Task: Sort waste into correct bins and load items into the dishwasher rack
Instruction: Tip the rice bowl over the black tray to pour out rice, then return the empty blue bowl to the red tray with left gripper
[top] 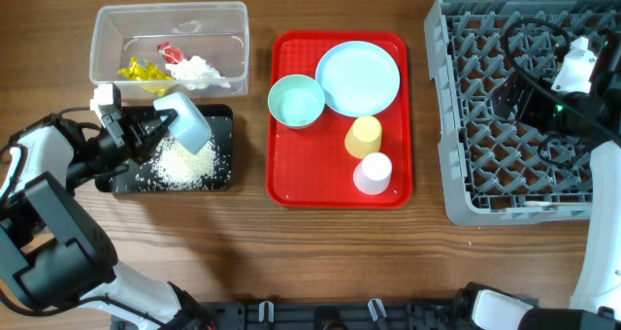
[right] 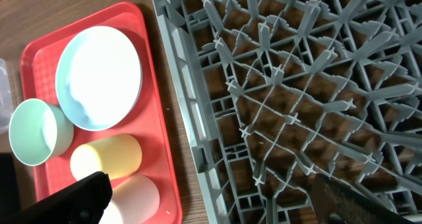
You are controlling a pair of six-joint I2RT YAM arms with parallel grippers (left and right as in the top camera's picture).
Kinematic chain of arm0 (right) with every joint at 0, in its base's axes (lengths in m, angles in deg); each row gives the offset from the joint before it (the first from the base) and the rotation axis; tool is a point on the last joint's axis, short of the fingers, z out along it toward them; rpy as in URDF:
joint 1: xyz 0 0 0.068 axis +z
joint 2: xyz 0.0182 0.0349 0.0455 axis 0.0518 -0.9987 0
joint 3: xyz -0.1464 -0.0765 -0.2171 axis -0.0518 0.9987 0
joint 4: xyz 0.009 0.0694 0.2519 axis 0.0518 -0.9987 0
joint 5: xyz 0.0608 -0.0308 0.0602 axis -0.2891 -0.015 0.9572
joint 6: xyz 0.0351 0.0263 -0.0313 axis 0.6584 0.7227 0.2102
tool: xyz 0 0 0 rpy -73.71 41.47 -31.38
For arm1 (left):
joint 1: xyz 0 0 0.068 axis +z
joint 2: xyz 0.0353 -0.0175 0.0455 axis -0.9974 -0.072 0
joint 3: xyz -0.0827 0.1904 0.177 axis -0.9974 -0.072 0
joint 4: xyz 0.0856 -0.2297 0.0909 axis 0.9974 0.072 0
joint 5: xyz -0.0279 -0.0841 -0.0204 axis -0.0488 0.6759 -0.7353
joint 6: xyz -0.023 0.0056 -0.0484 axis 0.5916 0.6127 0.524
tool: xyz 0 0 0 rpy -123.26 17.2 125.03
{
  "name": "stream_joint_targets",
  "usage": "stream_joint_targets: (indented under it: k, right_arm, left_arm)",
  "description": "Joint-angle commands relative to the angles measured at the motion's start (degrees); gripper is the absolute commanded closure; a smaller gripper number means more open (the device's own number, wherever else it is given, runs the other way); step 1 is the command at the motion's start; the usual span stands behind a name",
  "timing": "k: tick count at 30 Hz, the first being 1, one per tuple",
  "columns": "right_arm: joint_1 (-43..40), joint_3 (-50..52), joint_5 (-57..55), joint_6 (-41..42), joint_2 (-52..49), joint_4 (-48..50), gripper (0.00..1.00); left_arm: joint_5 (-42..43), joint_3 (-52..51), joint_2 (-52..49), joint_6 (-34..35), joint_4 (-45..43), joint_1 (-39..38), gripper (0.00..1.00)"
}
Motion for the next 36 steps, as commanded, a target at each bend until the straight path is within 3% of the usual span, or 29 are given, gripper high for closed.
stream_joint_targets:
  k: [1,4,8,11,14,18,24,26,27,29,34,36]
  right_arm:
    - [-0.02,-0.15,-0.13,-0.57,-0.7,0.13,0.0]
    - [-0.02,-0.15,-0.09,-0.48,-0.7,0.24,0.0]
    - [-0.02,-0.15,0.09,-0.37,-0.7,0.39,0.0]
    - [-0.02,-0.15,0.09,-0.37,-0.7,0.39,0.0]
    - [-0.02,-0.15,0.09,-0.42,-0.7,0.42,0.0]
    - [-0.02,-0.15,0.07,-0.46,-0.7,0.17,0.0]
    - [-0.02,-0.15,0.09,-0.52,-0.7,0.22,0.0]
    - [-0.02,-0.15,0.09,-0.5,-0.7,0.2,0.0]
    - [-0.02,-0.15,0.09,-0.5,-0.7,0.15,0.0]
    - [-0.02,-0.15,0.09,-0.55,-0.7,0.2,0.0]
    - [2.58,-0.59,3.32,-3.45,-0.68,1.62,0.01]
    - [6.67,-0.79,3.28,-2.47,-0.7,2.49,0.0]
  left_arm:
    - [-0.59,0.92,5.09,-3.67,0.24,-0.94,0.96]
    - [-14.27,6.78,14.82,-1.99,1.29,-7.04,0.96]
    - [-45.99,11.19,23.15,16.44,-8.09,-25.31,0.96]
    - [-70.4,11.17,21.4,25.29,-14.12,-46.18,0.96]
    - [-83.43,11.08,15.15,30.56,-15.32,-58.84,0.96]
    - [-86.84,11.06,4.92,30.56,-19.67,-67.32,0.96]
    - [-87.17,11.06,-1.99,30.56,-22.18,-68.89,0.93]
    - [-86.62,11.06,-1.99,30.53,-23.1,-68.89,0.77]
    - [-86.31,11.06,-1.99,30.56,-23.37,-68.89,0.56]
    - [-84.85,11.06,-1.99,30.56,-23.67,-68.89,0.32]
    - [-76.28,15.82,4.63,36.83,-24.09,-65.2,0.28]
    - [-76.19,18.27,10.1,38.29,-24.11,-61.59,0.14]
